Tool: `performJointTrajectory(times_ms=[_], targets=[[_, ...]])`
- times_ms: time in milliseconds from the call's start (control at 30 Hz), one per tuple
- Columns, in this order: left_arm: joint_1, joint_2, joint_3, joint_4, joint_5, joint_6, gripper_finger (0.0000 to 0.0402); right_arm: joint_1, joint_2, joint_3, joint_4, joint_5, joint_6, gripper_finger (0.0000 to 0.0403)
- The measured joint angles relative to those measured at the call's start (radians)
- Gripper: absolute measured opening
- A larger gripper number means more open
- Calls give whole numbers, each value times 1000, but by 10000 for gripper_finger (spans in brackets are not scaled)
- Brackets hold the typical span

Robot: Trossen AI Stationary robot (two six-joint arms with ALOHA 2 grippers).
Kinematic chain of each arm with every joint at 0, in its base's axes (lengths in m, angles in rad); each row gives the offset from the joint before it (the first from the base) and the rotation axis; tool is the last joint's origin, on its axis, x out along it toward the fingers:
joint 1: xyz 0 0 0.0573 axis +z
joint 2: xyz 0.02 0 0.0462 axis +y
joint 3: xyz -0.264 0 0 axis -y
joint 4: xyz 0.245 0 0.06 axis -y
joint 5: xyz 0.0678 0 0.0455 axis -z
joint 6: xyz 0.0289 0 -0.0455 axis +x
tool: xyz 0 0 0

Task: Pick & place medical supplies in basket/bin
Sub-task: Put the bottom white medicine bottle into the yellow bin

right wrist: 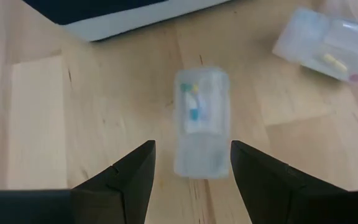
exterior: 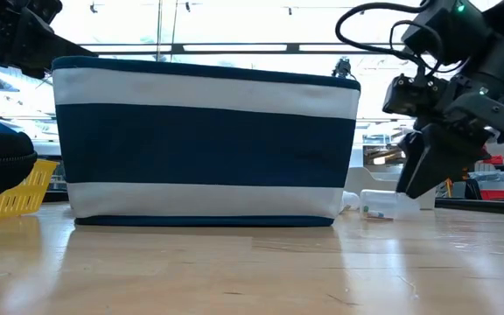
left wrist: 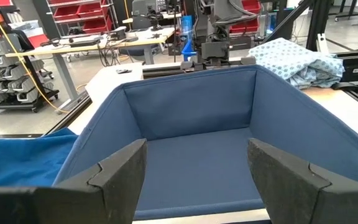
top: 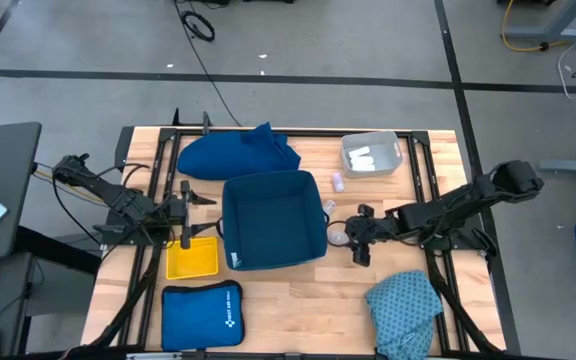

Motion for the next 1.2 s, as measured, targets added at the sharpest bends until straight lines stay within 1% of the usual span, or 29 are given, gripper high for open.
performJointTrajectory(times_ms=[333,500,600,767,1067,1200], targets=[[0,0,0,2,-17,3,280,0,98,1,68,1,-11,218],[0,0,0,3,-17,3,280,0,113,1,80,8,-1,211],[0,0,0,3,-17,3,280,0,112,1,82,8,14,191],[0,0,0,3,-18,4,280,1,111,1,85,-22,19,135],[0,0,0,3,-18,4,280,20,111,2,83,-30,53,135],[0,0,0,3,-18,4,280,42,111,29,52,2,69,135]])
